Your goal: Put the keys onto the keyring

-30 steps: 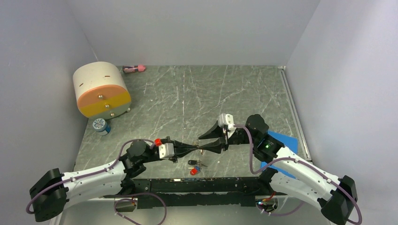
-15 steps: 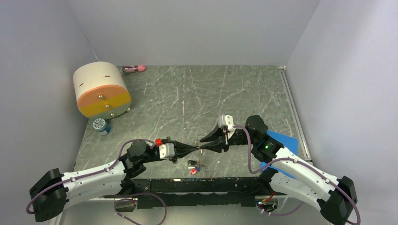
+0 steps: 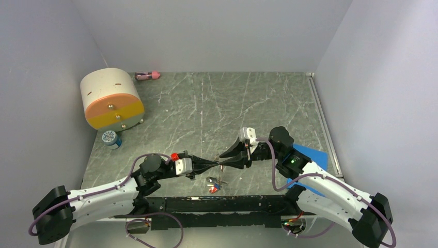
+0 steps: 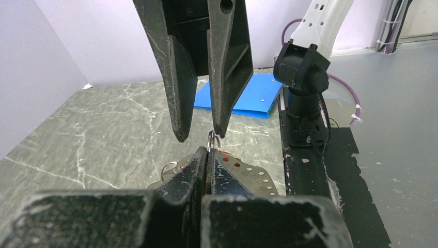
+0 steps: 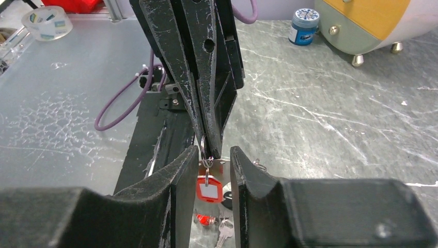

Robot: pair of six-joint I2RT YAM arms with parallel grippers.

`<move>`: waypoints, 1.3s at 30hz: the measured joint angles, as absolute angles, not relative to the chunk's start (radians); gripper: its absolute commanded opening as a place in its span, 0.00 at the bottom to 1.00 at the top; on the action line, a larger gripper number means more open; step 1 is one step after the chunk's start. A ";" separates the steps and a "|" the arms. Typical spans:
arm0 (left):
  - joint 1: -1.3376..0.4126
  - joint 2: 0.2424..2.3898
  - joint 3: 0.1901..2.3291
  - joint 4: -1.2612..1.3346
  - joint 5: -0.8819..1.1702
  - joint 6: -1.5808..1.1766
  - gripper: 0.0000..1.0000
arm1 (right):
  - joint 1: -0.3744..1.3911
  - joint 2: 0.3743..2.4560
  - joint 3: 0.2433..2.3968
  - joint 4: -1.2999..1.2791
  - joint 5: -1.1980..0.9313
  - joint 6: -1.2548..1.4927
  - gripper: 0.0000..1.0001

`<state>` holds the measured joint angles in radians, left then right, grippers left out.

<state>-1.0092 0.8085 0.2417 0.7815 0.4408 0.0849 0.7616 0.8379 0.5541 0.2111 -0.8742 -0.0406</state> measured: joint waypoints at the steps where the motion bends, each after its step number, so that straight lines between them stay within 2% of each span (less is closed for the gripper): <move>1: -1.009 0.809 0.242 0.781 0.441 0.085 0.03 | 0.762 0.838 0.554 0.211 -0.875 -0.041 0.33; 2: -1.009 0.809 0.242 0.781 0.441 0.085 0.03 | 0.762 0.838 0.554 0.211 -0.875 -0.041 0.35; 5: -1.009 0.808 0.241 0.782 0.441 0.085 0.03 | 0.762 0.839 0.554 0.211 -0.878 -0.042 0.52; 9: -1.009 0.807 0.241 0.782 0.441 0.085 0.02 | 0.762 0.853 0.554 0.206 -0.892 -0.058 0.51; 13: -1.009 0.807 0.241 0.782 0.441 0.085 0.03 | 0.762 0.857 0.554 0.202 -0.897 -0.064 0.19; 14: -1.009 0.807 0.241 0.782 0.441 0.085 0.03 | 0.762 0.857 0.554 0.204 -0.896 -0.069 0.14; 18: -1.008 0.807 0.241 0.781 0.439 0.084 0.03 | 0.762 0.856 0.552 0.203 -0.899 -0.068 0.00; 22: -1.008 0.807 0.241 0.781 0.440 0.081 0.03 | 0.762 0.855 0.552 0.203 -0.899 -0.076 0.00; 23: -1.008 0.807 0.242 0.781 0.440 0.081 0.05 | 0.762 0.855 0.552 0.203 -0.899 -0.079 0.00; 26: -1.008 0.805 0.241 0.778 0.439 0.082 0.38 | 0.762 0.851 0.552 0.192 -0.893 -0.086 0.00; 28: -1.009 0.791 0.242 0.762 0.432 0.078 0.48 | 0.762 0.849 0.556 0.157 -0.873 -0.095 0.00; 31: -1.008 0.744 0.245 0.714 0.415 0.089 0.52 | 0.762 0.860 0.577 0.054 -0.834 -0.124 0.00; 39: -1.009 0.677 0.342 0.426 0.329 0.142 0.53 | 0.763 0.999 0.790 -0.287 -0.710 -0.194 0.00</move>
